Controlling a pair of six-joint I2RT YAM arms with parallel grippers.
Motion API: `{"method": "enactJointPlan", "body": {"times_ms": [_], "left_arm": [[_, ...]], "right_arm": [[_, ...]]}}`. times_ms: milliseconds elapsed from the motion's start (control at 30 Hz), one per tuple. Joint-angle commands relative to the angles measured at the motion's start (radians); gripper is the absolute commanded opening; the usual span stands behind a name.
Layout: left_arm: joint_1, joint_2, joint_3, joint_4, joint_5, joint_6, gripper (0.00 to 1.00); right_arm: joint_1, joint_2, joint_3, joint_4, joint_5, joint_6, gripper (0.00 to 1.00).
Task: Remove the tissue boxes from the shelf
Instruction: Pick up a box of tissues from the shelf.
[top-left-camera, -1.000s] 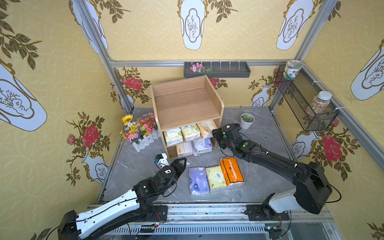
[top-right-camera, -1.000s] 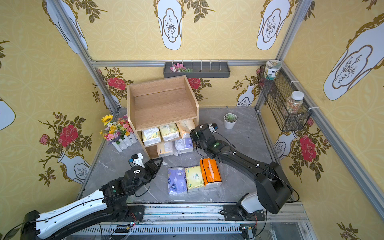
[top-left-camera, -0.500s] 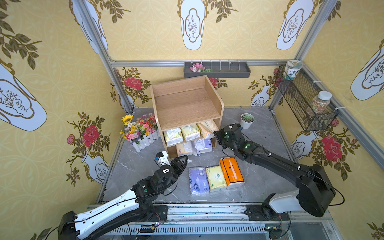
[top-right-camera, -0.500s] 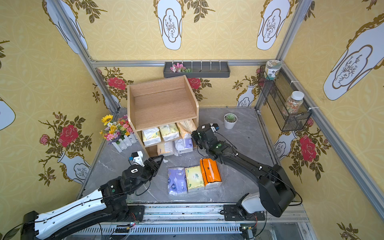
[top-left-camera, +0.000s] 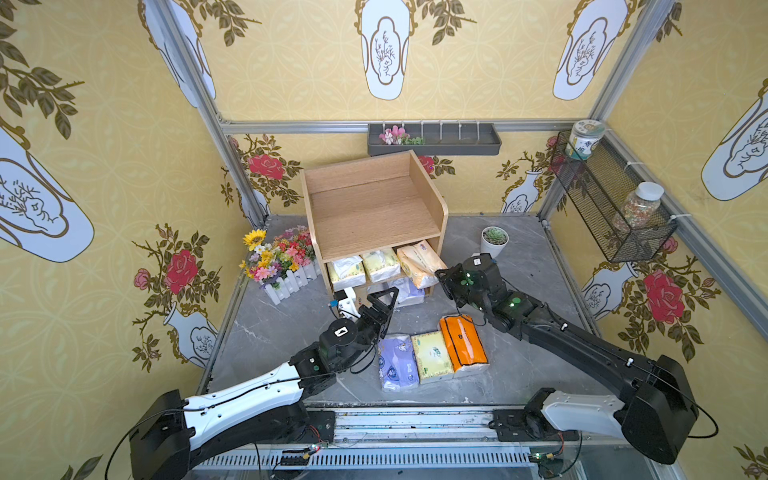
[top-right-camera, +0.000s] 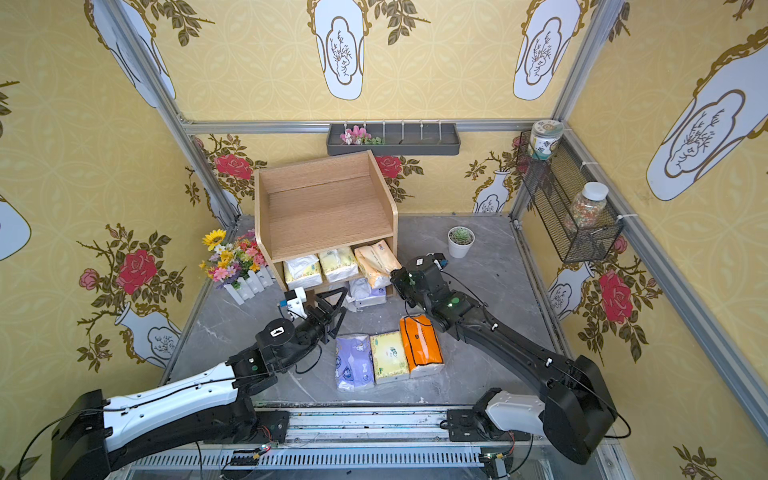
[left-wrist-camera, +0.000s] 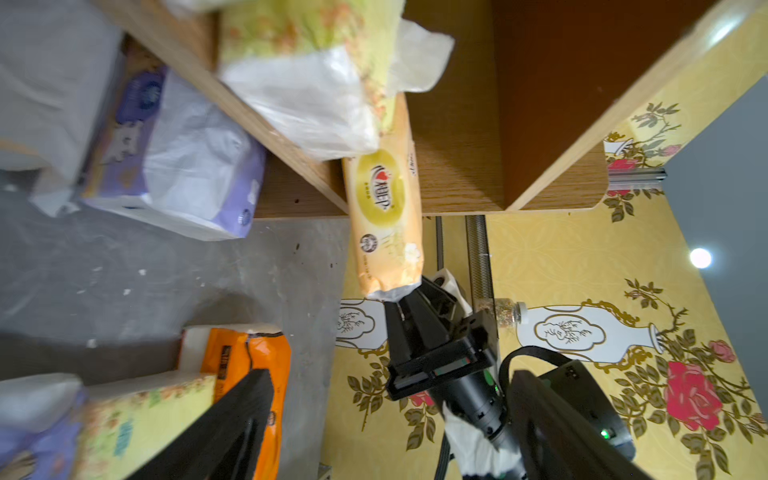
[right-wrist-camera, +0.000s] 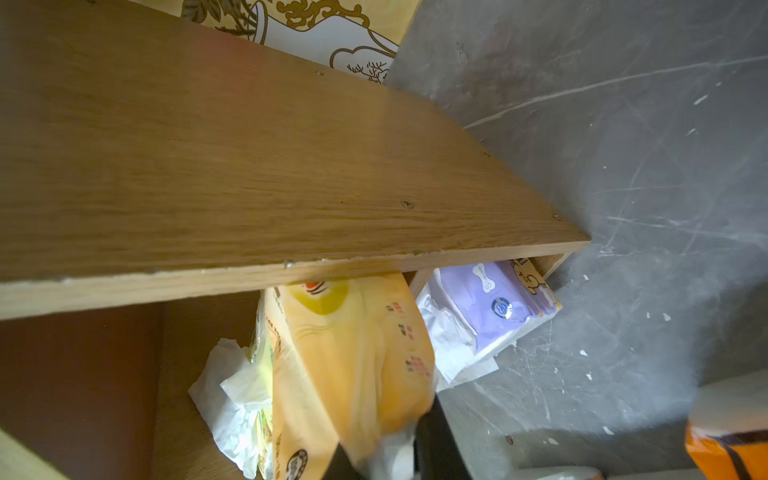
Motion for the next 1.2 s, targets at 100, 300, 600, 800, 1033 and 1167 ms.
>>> {"method": "enactJointPlan", "body": {"times_ms": [100, 300, 600, 800, 1033, 1167], "left_arm": [[0.041, 0.161, 0.082, 0.082, 0.033, -0.040, 0.96], [0.079, 0.303, 0.174, 0.088, 0.069, -0.046, 0.97], [0.096, 0.424, 0.263, 0.124, 0.101, -0.049, 0.78], [0.099, 0.463, 0.297, 0.122, 0.111, -0.060, 0.65], [0.099, 0.473, 0.307, 0.120, 0.112, -0.054, 0.39], [0.099, 0.465, 0.300, 0.120, 0.112, -0.048, 0.26]], "right_arm": [[-0.005, -0.062, -0.016, -0.039, 0.000, -0.030, 0.03], [-0.008, -0.101, -0.031, -0.063, -0.039, -0.035, 0.03], [-0.008, -0.172, -0.048, -0.112, -0.089, -0.049, 0.03], [-0.007, -0.192, -0.052, -0.123, -0.113, -0.051, 0.03], [-0.008, -0.206, -0.062, -0.141, -0.130, -0.063, 0.08], [-0.008, -0.218, -0.057, -0.185, -0.133, -0.117, 0.30]]}}
